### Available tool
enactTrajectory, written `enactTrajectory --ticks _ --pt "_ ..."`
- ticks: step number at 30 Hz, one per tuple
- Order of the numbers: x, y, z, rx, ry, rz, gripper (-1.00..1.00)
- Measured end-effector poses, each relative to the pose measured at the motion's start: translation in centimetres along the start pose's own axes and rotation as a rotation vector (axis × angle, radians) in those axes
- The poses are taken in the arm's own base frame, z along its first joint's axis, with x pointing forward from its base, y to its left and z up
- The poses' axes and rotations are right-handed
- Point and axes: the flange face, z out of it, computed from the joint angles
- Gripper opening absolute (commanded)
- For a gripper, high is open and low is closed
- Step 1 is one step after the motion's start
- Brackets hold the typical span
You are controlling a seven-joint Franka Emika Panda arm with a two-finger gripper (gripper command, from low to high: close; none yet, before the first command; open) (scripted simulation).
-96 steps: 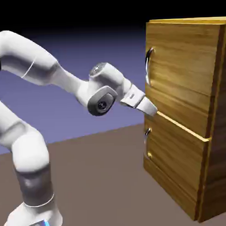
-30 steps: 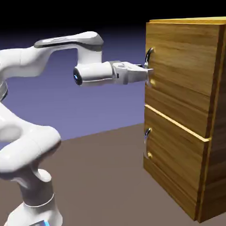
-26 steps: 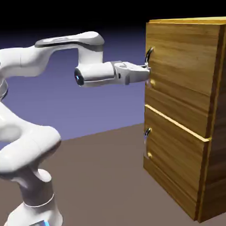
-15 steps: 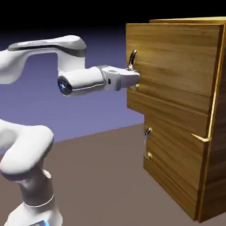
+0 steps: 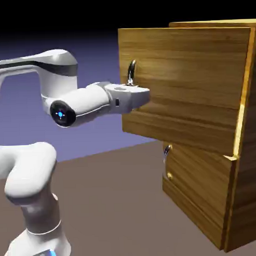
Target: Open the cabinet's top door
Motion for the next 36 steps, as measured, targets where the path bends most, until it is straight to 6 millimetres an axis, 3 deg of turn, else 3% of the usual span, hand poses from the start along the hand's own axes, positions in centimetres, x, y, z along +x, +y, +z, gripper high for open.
enactTrajectory --ticks 12,24,36 --pt "3.2 3.2 -7.4 0.173 -0.173 0.0 -1.0" --pt "9.0 9.0 -14.9 0.396 -0.397 0.0 -1.0" --pt "14.8 14.8 -19.0 0.582 -0.583 0.0 -1.0"
